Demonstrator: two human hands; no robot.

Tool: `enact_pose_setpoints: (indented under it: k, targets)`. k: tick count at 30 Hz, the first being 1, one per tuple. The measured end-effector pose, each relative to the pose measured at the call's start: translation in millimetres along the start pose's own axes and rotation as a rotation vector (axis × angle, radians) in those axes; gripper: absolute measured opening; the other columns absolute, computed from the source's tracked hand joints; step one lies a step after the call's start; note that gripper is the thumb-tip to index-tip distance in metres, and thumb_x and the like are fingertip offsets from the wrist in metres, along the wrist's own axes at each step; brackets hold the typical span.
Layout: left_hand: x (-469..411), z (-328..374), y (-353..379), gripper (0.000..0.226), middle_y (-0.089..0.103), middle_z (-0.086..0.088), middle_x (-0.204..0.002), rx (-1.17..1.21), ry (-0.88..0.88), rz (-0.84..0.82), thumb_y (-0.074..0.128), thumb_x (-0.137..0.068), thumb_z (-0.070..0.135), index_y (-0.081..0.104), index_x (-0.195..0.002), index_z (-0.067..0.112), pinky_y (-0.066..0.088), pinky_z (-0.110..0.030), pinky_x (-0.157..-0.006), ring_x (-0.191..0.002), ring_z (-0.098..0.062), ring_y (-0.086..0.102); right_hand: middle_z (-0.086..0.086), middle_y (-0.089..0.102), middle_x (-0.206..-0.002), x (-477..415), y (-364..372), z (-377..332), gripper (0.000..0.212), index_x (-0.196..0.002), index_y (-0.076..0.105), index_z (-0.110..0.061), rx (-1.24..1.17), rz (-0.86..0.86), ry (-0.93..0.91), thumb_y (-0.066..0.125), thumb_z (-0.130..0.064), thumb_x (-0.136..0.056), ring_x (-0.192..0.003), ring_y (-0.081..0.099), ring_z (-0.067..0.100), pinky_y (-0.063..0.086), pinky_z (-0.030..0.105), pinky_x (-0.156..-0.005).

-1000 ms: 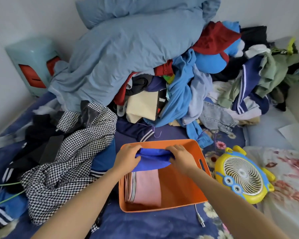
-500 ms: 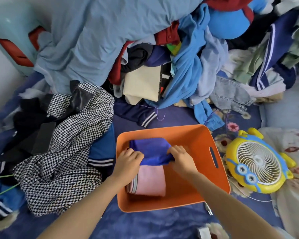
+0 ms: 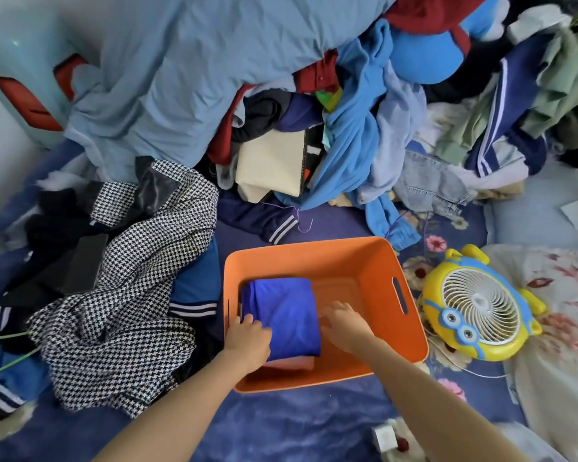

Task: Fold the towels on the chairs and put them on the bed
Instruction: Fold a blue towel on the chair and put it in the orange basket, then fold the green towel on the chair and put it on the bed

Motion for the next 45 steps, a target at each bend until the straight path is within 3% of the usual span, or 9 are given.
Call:
enact_pose_setpoints:
  k: [13, 15, 18, 21, 25, 30, 35, 42, 45]
  targets:
    - [86.7, -20.0, -93.3, 0.029, 0.057, -0.005, -0.119, 0.102, -0.097, 0.484, 0.041, -0.092, 0.028, 0.057, -0.112, 0.014, 0.033, -0.038, -0.094, -0.118, -0.026, 0.043, 0.006, 0.036, -0.144, 124.3, -87.8, -34.3, 0.042, -0.135, 0.045, -0.019, 0.131, 0.239, -0.018, 0.044, -0.021, -0.093, -0.132, 0.031, 0.027, 0.033, 0.038, -0.106]
    - [108.5, -22.4, -102.4, 0.022, 0.063, -0.006, -0.106, 0.157, -0.095, 0.577, 0.051, -0.087, 0.026, 0.063, -0.1, 0.012, 0.039, -0.04, -0.088, -0.109, -0.029, 0.052, 0.005, 0.035, -0.145, 142.3, -94.1, -43.4, 0.042, -0.136, 0.045, -0.019, 0.16, 0.266, -0.034, 0.043, -0.02, -0.094, -0.133, 0.03, 0.027, 0.033, 0.039, -0.105]
    - [140.7, -27.3, -106.5, 0.017, 0.065, 0.0, -0.069, 0.131, -0.098, 0.684, 0.076, -0.058, 0.026, 0.064, -0.065, 0.016, 0.049, -0.034, -0.06, -0.073, -0.026, 0.063, 0.004, 0.032, -0.147, 166.1, -98.5, -60.6, 0.042, -0.137, 0.043, -0.02, 0.194, 0.301, -0.056, 0.043, -0.021, -0.095, -0.136, 0.027, 0.026, 0.032, 0.038, -0.106]
    - [167.1, -35.6, -106.5, 0.012, 0.066, 0.003, -0.066, 0.132, -0.124, 0.788, 0.069, -0.058, 0.028, 0.062, -0.06, 0.018, 0.048, -0.031, -0.052, -0.065, -0.022, 0.062, 0.005, 0.034, -0.146, 180.9, -100.5, -76.0, 0.04, -0.134, 0.045, -0.016, 0.228, 0.34, -0.072, 0.042, -0.024, -0.095, -0.134, 0.028, 0.027, 0.031, 0.039, -0.103]
    - [197.5, -44.6, -93.0, 0.019, 0.071, -0.006, -0.091, 0.241, -0.166, 0.742, 0.07, -0.073, 0.022, 0.07, -0.088, 0.01, 0.049, -0.042, -0.07, -0.088, -0.03, 0.063, 0.004, 0.034, -0.146, 197.3, -97.0, -91.9, 0.04, -0.133, 0.046, -0.018, 0.246, 0.371, -0.119, 0.043, -0.024, -0.094, -0.134, 0.028, 0.026, 0.031, 0.038, -0.101]
    - [241.5, -48.4, -83.1, 0.038, 0.056, 0.0, -0.128, 0.231, -0.273, 0.764, 0.043, -0.094, 0.032, 0.053, -0.126, 0.015, 0.036, -0.036, -0.097, -0.121, -0.023, 0.045, 0.003, 0.028, -0.15, 216.6, -95.0, -106.3, 0.044, -0.137, 0.042, -0.023, 0.247, 0.392, -0.203, 0.047, -0.021, -0.093, -0.138, 0.023, 0.022, 0.027, 0.036, -0.106]
    - [298.8, -47.5, -65.3, 0.037, 0.058, 0.001, -0.126, 0.237, -0.459, 0.8, 0.042, -0.094, 0.034, 0.055, -0.123, 0.016, 0.036, -0.034, -0.095, -0.118, -0.021, 0.046, 0.002, 0.028, -0.15, 237.8, -82.7, -134.5, 0.046, -0.137, 0.041, -0.022, 0.293, 0.405, -0.376, 0.048, -0.019, -0.092, -0.138, 0.024, 0.022, 0.028, 0.036, -0.107]
    - [421.2, 0.3, 11.3, 0.026, 0.065, -0.009, -0.104, 0.346, -0.802, 0.781, 0.049, -0.09, 0.026, 0.064, -0.101, 0.008, 0.041, -0.039, -0.084, -0.105, -0.031, 0.054, 0.004, 0.035, -0.144, 278.9, -15.9, -178.5, 0.046, -0.136, 0.043, -0.022, 0.405, 0.355, -0.681, 0.049, -0.023, -0.091, -0.134, 0.029, 0.023, 0.033, 0.033, -0.102]
    - [496.0, 9.0, 47.2, 0.022, 0.069, -0.007, -0.088, 0.334, -0.955, 0.792, 0.057, -0.076, 0.025, 0.07, -0.09, 0.014, 0.05, -0.039, -0.071, -0.086, -0.032, 0.063, 0.006, 0.039, -0.139, 303.4, 19.9, -217.1, 0.045, -0.135, 0.044, -0.02, 0.433, 0.296, -0.808, 0.049, -0.021, -0.09, -0.131, 0.031, 0.025, 0.036, 0.035, -0.099]
Point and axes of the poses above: each hand's wrist, its own x-axis away from the middle knuckle, its own y-axis out of the palm, z = x × y, the point moved 6 cm from there along -x, towards the middle knuckle
